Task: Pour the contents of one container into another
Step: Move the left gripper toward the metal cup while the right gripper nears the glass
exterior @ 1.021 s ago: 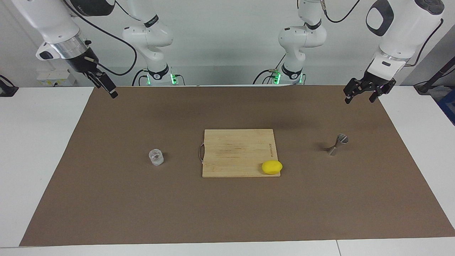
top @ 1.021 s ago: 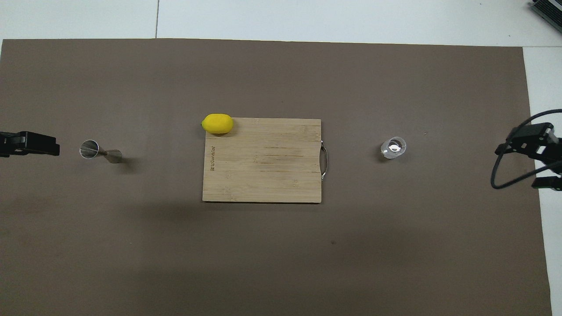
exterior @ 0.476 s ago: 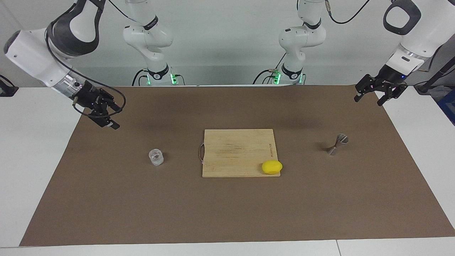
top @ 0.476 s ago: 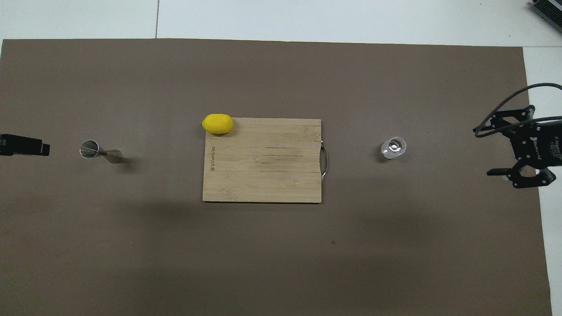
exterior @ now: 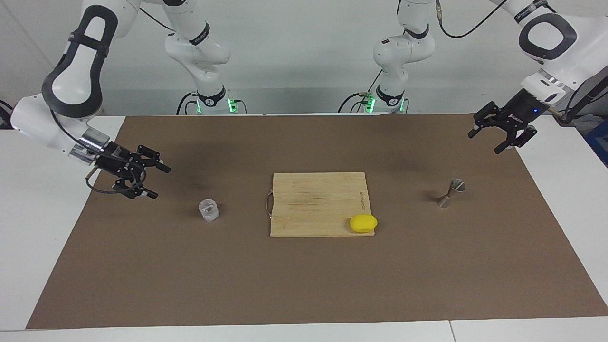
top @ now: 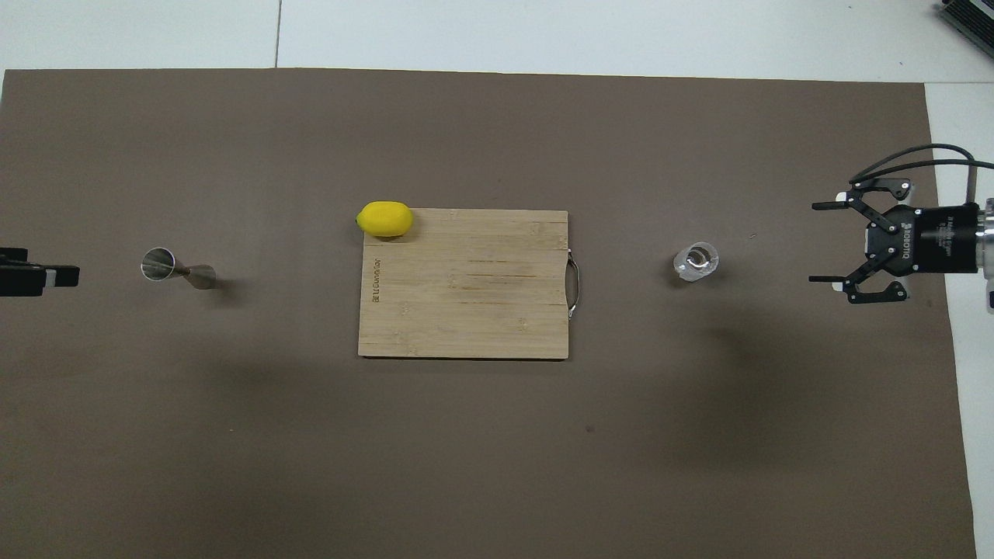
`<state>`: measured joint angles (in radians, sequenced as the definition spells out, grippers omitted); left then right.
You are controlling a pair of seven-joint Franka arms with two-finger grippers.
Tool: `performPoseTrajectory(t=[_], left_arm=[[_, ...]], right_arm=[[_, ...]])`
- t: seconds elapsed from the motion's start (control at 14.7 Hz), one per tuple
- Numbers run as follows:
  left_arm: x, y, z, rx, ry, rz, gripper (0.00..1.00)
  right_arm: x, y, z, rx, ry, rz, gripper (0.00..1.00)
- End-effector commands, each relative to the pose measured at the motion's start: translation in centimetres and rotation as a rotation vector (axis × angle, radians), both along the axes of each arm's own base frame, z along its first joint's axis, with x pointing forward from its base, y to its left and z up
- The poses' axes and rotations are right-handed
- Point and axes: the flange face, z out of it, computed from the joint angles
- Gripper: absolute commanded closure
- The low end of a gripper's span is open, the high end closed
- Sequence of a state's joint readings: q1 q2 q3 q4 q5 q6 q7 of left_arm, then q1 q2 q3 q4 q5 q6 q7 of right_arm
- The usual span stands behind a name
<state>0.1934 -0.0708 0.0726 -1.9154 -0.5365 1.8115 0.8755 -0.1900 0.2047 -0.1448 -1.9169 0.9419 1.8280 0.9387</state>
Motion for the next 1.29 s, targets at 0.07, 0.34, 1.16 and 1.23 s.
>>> performPoseTrajectory(t=[0.07, 0.34, 1.16, 1.23], left_arm=[[1.1, 0.7, -3.9, -0.108, -0.155, -0.212, 0.0], [0.2, 3.9, -7.0, -0.243, -0.241, -0.298, 0.0], [0.8, 10.8, -17.5, -0.611, -0.572, -0.391, 0.0], [1.1, 10.6, -19.2, -0.659, -0.613, -0.399, 0.0]], right_arm=[[-0.3, 0.5, -4.7, 0.114, 0.008, 0.006, 0.0], [-0.7, -0.5, -9.7, 0.206, -0.009, 0.057, 0.0], [-0.1, 0.7, -15.6, 0.316, 0.06, 0.126, 0.0], [-0.1, 0.8, -16.8, 0.34, 0.072, 0.125, 0.0]])
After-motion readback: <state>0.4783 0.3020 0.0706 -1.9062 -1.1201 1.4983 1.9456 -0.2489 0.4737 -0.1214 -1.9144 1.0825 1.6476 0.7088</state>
